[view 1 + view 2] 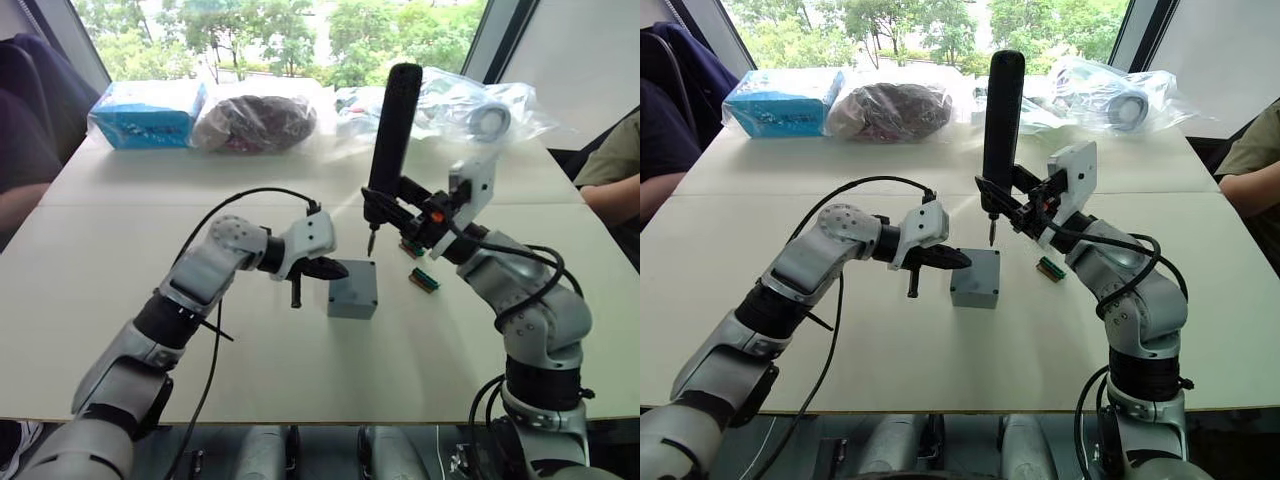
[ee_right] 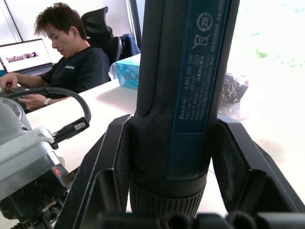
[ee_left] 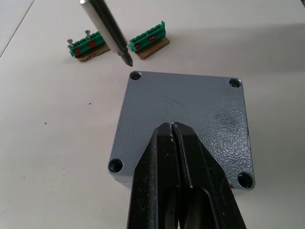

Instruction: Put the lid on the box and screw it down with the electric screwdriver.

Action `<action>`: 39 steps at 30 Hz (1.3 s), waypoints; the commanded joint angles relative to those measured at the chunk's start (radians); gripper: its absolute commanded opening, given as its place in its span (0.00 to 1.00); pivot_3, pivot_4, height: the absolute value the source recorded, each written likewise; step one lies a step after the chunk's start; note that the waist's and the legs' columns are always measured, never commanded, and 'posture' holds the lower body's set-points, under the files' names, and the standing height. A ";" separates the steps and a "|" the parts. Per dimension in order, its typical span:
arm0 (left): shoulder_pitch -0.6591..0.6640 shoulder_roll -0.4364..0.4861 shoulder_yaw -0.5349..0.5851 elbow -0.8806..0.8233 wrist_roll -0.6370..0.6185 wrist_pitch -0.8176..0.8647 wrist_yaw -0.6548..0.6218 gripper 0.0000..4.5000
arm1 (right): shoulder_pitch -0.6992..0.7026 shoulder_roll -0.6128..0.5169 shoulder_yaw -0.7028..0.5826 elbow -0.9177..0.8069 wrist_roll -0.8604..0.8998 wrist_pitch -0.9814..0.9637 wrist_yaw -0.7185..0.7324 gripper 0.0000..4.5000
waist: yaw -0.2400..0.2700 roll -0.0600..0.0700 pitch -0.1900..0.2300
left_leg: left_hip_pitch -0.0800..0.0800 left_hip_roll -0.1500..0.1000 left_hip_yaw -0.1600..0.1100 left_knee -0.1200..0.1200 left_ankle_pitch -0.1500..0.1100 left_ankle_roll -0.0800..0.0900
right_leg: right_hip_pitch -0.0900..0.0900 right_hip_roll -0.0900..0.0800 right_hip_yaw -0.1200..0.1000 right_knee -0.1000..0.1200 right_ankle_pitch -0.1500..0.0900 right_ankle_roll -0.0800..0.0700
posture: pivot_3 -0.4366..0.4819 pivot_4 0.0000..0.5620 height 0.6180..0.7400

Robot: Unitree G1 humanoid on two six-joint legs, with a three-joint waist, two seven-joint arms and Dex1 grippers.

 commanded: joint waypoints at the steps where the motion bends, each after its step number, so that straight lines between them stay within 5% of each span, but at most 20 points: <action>1: -0.001 -0.007 0.002 -0.010 0.011 -0.015 -0.008 0.00 | 0.017 0.006 -0.003 0.001 -0.033 -0.100 -0.005 0.41 | 0.002 0.000 0.000 | 0.000 0.000 0.000 0.000 0.000 0.000 | 0.000 0.000 0.000 0.000 0.000 0.000 | 0.48 0.27 1.00; 39: 0.084 -0.022 -0.028 -0.007 0.082 -0.043 -0.011 0.00 | 0.252 0.010 0.147 0.058 -0.147 -0.283 0.002 0.41 | 0.001 -0.011 -0.010 | 0.019 0.001 0.000 -0.001 -0.004 0.007 | 0.018 0.000 0.000 -0.002 -0.001 -0.001 | 0.48 0.27 1.00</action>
